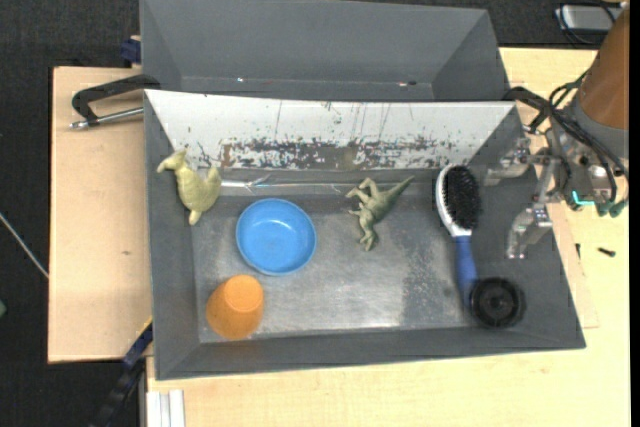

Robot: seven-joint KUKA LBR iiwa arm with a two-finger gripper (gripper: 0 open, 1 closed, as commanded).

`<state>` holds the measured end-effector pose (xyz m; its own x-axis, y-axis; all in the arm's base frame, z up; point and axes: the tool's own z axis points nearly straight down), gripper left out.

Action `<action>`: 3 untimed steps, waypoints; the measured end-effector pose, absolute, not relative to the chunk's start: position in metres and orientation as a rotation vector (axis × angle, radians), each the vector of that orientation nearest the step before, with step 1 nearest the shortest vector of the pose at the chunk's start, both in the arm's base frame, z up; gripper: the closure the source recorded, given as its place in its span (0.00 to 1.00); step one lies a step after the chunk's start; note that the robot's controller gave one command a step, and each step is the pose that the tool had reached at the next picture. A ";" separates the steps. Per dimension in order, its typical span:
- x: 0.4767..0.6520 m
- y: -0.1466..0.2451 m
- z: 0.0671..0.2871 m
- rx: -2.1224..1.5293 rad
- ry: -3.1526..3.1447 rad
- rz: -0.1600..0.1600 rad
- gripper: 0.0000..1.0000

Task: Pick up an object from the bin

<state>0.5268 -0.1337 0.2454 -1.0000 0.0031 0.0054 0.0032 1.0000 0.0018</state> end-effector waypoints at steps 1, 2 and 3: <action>0.592 -0.139 0.102 0.206 -3.158 0.004 0.00; 0.606 -0.130 0.079 0.428 -3.144 0.003 0.00; 0.606 -0.101 0.076 0.387 -3.138 0.002 0.00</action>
Offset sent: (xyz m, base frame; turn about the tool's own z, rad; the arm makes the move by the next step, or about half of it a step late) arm 0.0623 -0.0076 -0.1631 -0.1332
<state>0.6061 -0.1007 0.0760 -0.9698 -0.2429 -0.0200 -0.2429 0.9700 -0.0040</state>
